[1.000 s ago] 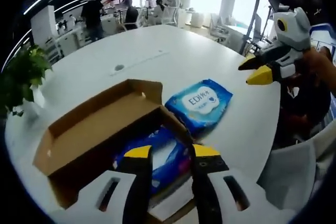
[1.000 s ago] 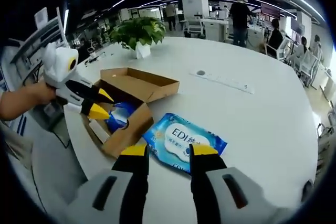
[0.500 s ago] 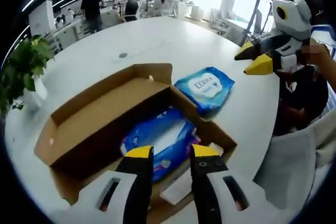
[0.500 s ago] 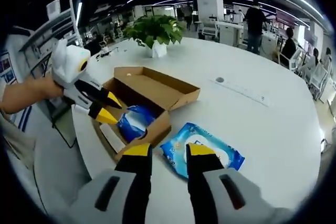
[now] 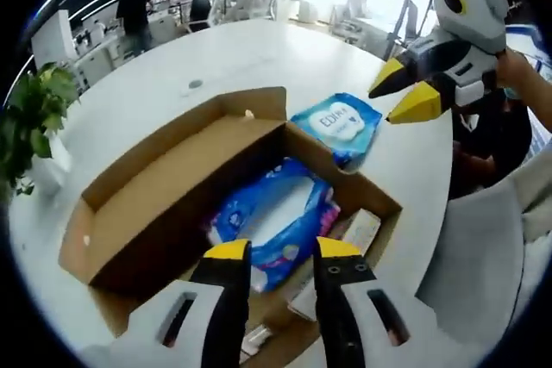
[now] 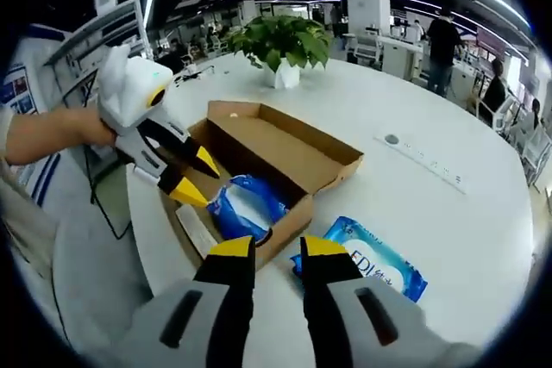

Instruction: Operate the shoe box by opening the lid, removing the specified soft item, and placing it in the target area until the item is outside and the box remains undamaged.

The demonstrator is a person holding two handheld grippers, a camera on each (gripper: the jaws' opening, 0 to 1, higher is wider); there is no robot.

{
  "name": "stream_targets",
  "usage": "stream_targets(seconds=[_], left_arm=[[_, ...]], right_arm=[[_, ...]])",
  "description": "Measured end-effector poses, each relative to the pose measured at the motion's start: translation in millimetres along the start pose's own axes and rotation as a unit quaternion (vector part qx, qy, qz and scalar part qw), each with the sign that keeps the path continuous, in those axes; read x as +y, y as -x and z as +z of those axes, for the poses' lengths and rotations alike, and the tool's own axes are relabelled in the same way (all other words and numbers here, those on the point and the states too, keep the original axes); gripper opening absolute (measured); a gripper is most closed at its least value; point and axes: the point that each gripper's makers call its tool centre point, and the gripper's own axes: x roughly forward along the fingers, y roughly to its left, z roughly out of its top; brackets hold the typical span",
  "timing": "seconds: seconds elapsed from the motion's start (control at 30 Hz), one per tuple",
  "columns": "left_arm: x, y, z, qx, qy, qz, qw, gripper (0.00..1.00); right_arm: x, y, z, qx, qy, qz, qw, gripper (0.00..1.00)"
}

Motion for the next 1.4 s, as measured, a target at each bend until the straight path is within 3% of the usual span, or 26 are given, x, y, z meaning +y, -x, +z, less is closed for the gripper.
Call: stream_targets(seconds=[0.67, 1.03, 1.2, 1.4], left_arm=[[0.8, -16, -0.5, 0.017, -0.051, -0.053, 0.9972, 0.25], [-6.3, -25, -2.0, 0.038, -0.106, -0.095, 0.9891, 0.25], [-9.6, -28, -0.6, 0.038, -0.144, -0.112, 0.9824, 0.28], [-7.2, -34, -5.0, 0.047, -0.141, -0.121, 0.9814, 0.18]], right_arm=[[17, -54, 8.4, 0.028, 0.045, 0.016, 0.9985, 0.14], [16, -76, 9.1, 0.037, 0.057, 0.016, 0.9976, 0.12], [18, -88, 6.8, 0.042, 0.07, 0.019, 0.9965, 0.11], [18, -99, 2.9, 0.05, 0.077, 0.019, 0.9956, 0.09]])
